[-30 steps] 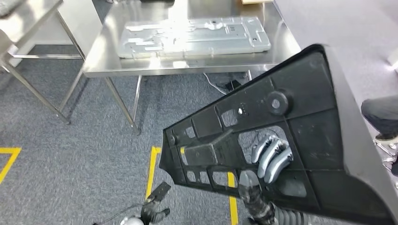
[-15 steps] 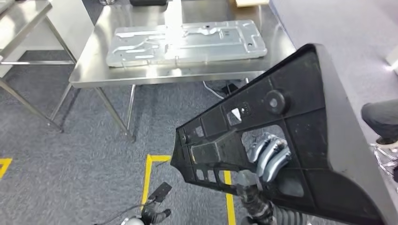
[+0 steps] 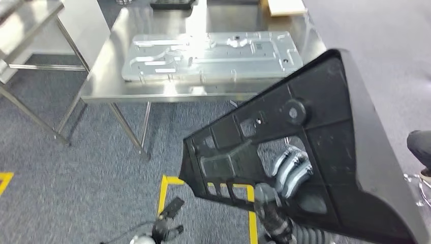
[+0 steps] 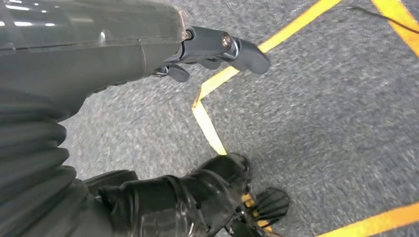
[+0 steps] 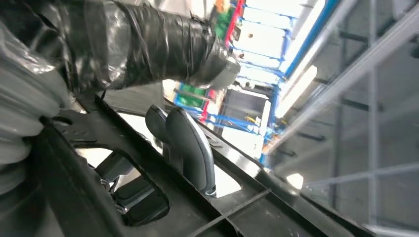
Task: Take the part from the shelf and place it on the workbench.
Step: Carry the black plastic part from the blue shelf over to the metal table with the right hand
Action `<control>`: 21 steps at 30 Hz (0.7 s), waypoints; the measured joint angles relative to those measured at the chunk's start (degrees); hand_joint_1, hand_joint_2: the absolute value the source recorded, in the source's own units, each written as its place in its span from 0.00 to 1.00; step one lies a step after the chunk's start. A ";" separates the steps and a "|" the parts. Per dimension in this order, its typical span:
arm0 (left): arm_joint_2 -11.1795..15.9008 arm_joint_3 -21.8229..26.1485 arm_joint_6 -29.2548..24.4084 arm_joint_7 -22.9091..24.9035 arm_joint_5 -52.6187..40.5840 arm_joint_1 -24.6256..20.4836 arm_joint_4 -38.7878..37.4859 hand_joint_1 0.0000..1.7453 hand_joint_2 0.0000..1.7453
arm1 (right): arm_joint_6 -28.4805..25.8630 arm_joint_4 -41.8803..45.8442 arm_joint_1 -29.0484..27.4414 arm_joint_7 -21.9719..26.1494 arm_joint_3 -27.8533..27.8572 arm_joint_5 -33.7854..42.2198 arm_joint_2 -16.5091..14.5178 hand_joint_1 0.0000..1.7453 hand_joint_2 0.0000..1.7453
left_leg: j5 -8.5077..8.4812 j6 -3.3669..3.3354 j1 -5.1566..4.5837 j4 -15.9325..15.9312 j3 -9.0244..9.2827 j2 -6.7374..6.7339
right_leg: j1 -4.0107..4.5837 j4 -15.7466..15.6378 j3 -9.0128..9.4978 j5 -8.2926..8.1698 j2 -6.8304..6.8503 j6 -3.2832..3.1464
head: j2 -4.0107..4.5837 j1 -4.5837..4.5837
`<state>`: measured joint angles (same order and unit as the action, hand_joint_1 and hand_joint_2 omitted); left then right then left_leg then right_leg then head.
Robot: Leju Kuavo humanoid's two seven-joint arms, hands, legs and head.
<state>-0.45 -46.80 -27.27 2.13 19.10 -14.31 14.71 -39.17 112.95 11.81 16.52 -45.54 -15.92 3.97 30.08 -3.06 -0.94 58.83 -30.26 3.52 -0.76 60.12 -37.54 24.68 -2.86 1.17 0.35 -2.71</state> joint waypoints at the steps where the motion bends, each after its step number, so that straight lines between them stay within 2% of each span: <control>1: -0.02 0.00 -0.03 -0.04 -0.01 0.00 0.00 0.00 1.00 | -0.03 -0.03 0.02 -0.15 -0.02 -0.13 -0.01 1.00 1.00 | 0.04 0.36 0.06 0.03 0.12 0.25 | 0.09 -0.32 0.40 0.39 0.20 -0.35 | 0.00 -0.09; 2: 0.02 0.00 -0.05 -0.08 -0.03 0.04 0.00 0.00 1.00 | -0.09 -0.04 0.03 -0.27 -0.04 -0.24 -0.05 1.00 1.00 | 0.17 0.70 0.11 0.08 0.24 0.19 | 0.07 -0.65 1.07 0.26 0.49 -0.74 | 0.00 -0.10; 4: 0.08 0.00 -0.05 -0.16 -0.09 0.04 0.00 0.00 1.00 | -0.17 -0.04 0.09 -0.38 -0.10 -0.39 -0.18 1.00 1.00 | 0.38 1.34 0.19 1.88 -0.23 -0.87 | -0.13 -1.57 2.70 0.62 1.00 -1.43 | 0.00 -0.37; 6: 0.08 0.00 0.01 -0.09 -0.15 -0.15 0.00 0.00 1.00 | -0.04 -0.10 0.15 -0.38 -0.16 -0.34 -0.30 1.00 1.00 | 1.67 2.06 0.51 7.30 -3.46 -2.18 | -0.21 -2.16 4.10 1.21 1.44 -1.84 | 0.00 -0.71; 8: 0.08 0.00 0.05 0.08 -0.10 -0.02 0.00 0.00 1.00 | 0.28 -0.44 0.18 -0.40 -0.28 -0.19 -0.33 1.00 1.00 | 3.77 2.75 1.01 12.95 -8.04 -2.55 | -0.24 -2.28 5.16 2.16 1.71 -1.92 | 0.00 -0.82; 9: 0.08 0.00 0.07 0.11 -0.06 0.17 0.00 0.00 1.00 | 0.44 -0.72 0.18 -0.41 -0.34 -0.15 -0.34 1.00 1.00 | 4.10 3.02 1.26 13.82 -9.57 -2.59 | -0.28 -2.28 5.80 2.74 1.77 -1.86 | 0.00 -0.85; 10: 0.08 0.00 0.08 0.07 -0.01 0.37 0.00 0.00 1.00 | 0.59 -1.00 0.18 -0.41 -0.39 -0.15 -0.35 1.00 1.00 | 3.34 3.23 1.48 12.92 -10.27 -2.64 | -0.32 -2.27 6.56 3.36 1.78 -1.76 | 0.00 -0.85; 11: 0.08 0.00 0.09 -0.04 0.03 0.50 0.00 0.00 1.00 | 0.72 -1.27 0.19 -0.41 -0.41 -0.21 -0.39 1.00 1.00 | 1.29 3.30 1.69 10.32 -10.16 -2.70 | -0.35 -2.27 7.41 4.01 1.78 -1.61 | 0.00 -0.86; 12: 0.08 0.00 0.10 -0.15 0.04 0.58 0.00 0.00 1.00 | 0.80 -1.50 0.21 -0.41 -0.42 -0.28 -0.44 1.00 1.00 | -1.89 3.27 1.83 6.69 -9.58 -2.79 | -0.37 -2.28 8.15 4.68 1.80 -1.43 | 0.00 -0.86; 13: 0.09 0.00 0.10 -0.23 0.04 0.65 -0.01 0.00 1.00 | 0.86 -1.75 0.22 -0.41 -0.43 -0.38 -0.51 1.00 1.00 | -4.38 3.24 1.75 3.83 -9.12 -2.90 | -0.38 -2.26 8.86 5.31 1.81 -1.16 | 0.01 -0.75; 14: 0.10 0.00 0.09 -0.28 0.03 0.71 -0.02 0.00 1.00 | 0.91 -1.98 0.25 -0.42 -0.44 -0.46 -0.57 1.00 1.00 | -6.00 3.02 1.54 1.75 -8.59 -3.01 | -0.42 -2.24 9.30 5.91 1.81 -0.77 | 0.01 -0.67; 15: 0.11 0.00 0.09 -0.27 0.03 0.80 -0.03 0.00 1.00 | 0.95 -2.20 0.29 -0.44 -0.45 -0.52 -0.61 1.00 1.00 | -6.84 2.74 1.24 0.85 -8.32 -3.07 | -0.51 -2.28 9.66 6.43 1.80 -0.32 | 0.01 -0.58; 17: 0.14 0.00 0.08 -0.20 0.00 0.82 -0.05 0.00 1.00 | 1.01 -2.54 0.40 -0.47 -0.46 -0.60 -0.66 1.00 1.00 | -6.16 1.83 0.79 0.63 -7.39 -3.03 | -0.66 -1.98 10.43 6.88 1.86 0.57 | 0.01 -0.55; 19: 0.15 0.00 0.06 -0.20 -0.02 0.60 -0.07 0.00 1.00 | 0.93 -2.83 0.60 -0.49 -0.46 -0.65 -0.68 1.00 1.00 | -5.72 0.93 0.81 -0.03 -5.85 -2.90 | -0.76 0.18 10.30 7.03 2.11 1.00 | 0.00 -0.40; 20: 0.16 0.00 0.03 -0.26 -0.02 0.43 -0.07 0.00 1.00 | 0.88 -2.97 0.73 -0.49 -0.46 -0.67 -0.69 1.00 1.00 | -5.44 0.53 0.86 -0.34 -5.06 -2.84 | -0.80 2.59 9.09 7.46 2.20 1.07 | 0.00 -0.31; 21: 0.16 0.00 0.01 -0.34 -0.01 0.31 -0.07 0.00 1.00 | 0.84 -3.14 0.79 -0.49 -0.46 -0.68 -0.69 1.00 1.00 | -5.09 0.21 0.88 -0.53 -4.46 -2.85 | -0.77 5.98 6.98 8.21 2.27 1.07 | 0.00 -0.18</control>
<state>-0.29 -46.80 -27.27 1.79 19.09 -14.00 14.64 -38.34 109.81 12.60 16.04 -46.01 -16.59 3.28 24.99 -2.85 -0.06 58.31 -34.72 0.67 -1.53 66.10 -30.56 32.89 -0.59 2.24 0.35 -2.89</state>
